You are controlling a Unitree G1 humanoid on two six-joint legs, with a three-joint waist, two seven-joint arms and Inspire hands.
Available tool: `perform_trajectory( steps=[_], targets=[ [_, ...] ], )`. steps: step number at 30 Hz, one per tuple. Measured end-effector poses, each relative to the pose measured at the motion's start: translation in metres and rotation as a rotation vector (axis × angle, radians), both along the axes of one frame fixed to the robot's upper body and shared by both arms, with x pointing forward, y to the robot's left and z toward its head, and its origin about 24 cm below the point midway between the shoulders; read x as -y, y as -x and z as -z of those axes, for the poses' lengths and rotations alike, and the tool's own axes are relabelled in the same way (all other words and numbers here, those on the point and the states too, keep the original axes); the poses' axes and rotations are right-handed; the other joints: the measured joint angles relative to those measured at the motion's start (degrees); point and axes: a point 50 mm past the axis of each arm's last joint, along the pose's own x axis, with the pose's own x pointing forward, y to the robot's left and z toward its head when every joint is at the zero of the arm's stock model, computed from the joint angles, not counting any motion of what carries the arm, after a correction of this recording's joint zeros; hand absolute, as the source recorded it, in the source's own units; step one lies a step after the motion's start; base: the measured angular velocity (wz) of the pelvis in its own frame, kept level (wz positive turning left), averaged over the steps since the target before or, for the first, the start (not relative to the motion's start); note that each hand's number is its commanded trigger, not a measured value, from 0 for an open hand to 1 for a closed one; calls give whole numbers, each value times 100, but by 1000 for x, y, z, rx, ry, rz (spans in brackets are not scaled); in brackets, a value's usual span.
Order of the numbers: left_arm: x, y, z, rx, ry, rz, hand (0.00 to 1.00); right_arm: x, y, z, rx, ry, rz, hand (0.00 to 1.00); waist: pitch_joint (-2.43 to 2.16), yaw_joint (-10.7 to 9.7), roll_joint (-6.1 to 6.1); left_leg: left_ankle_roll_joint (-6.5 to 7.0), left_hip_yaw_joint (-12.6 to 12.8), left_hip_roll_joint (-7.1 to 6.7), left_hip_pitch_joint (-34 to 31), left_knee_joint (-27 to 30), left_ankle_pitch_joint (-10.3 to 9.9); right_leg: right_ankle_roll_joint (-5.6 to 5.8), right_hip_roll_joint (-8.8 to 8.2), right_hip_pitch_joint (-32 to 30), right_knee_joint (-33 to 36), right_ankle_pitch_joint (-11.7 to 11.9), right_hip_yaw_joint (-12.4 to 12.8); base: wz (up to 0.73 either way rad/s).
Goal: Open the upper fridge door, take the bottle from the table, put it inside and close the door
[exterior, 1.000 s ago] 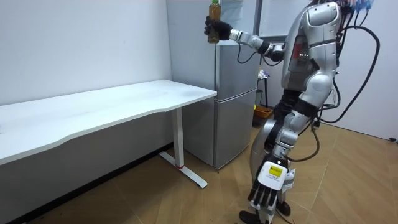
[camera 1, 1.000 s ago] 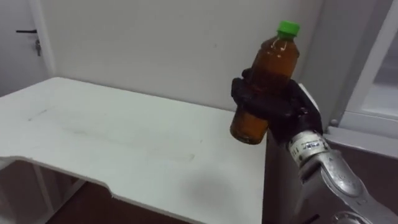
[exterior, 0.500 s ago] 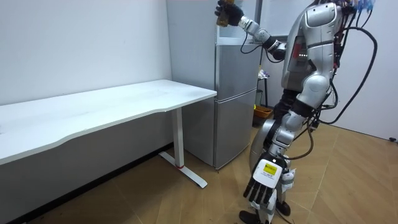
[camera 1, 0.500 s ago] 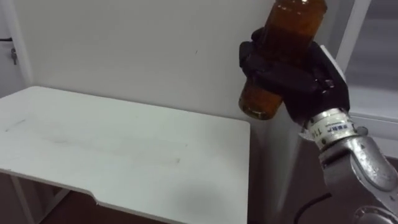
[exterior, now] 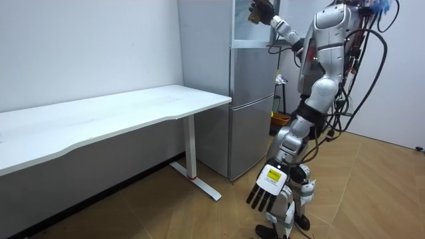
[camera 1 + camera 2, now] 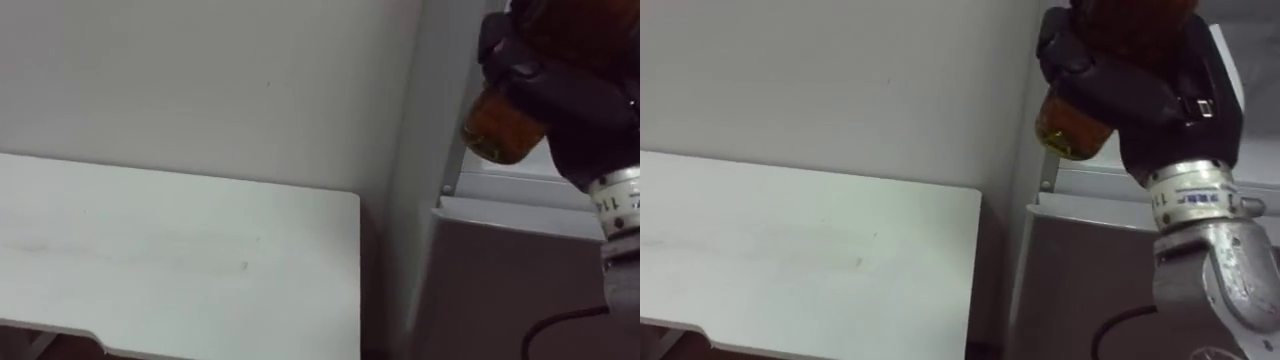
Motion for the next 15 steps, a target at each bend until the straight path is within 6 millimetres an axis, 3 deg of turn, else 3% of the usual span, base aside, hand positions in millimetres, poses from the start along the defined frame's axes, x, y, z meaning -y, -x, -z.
perform_trajectory(
  steps=[7,15],
  targets=[
    [-1,13,0,-43,-9,10,0,25,5,4,-13,-70,102,100,-5,-168,-35,17,55,8,74,-47,22,0,8,36,-6,0,8,-5],
    [-3,17,0,-58,-18,22,0,39,7,8,-32,-98,188,100,-8,-210,-110,-6,128,21,101,-46,-18,0,19,-6,-9,0,140,-5]
  ],
)
